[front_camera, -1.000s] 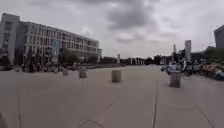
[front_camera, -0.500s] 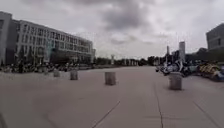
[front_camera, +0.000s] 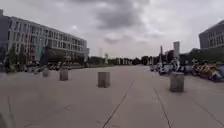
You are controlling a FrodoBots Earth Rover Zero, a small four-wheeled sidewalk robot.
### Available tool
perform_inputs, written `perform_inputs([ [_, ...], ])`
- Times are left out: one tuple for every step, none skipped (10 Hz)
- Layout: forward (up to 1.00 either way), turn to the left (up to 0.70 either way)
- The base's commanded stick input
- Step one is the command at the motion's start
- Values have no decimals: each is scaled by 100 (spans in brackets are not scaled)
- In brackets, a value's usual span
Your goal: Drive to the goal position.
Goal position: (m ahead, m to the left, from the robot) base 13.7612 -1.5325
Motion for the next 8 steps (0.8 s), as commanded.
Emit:
perform_inputs([
  [70, -13],
  [70, -13],
  [70, -13],
  [70, -13],
  [70, -13],
  [70, -13],
  [70, -9],
  [70, -4],
])
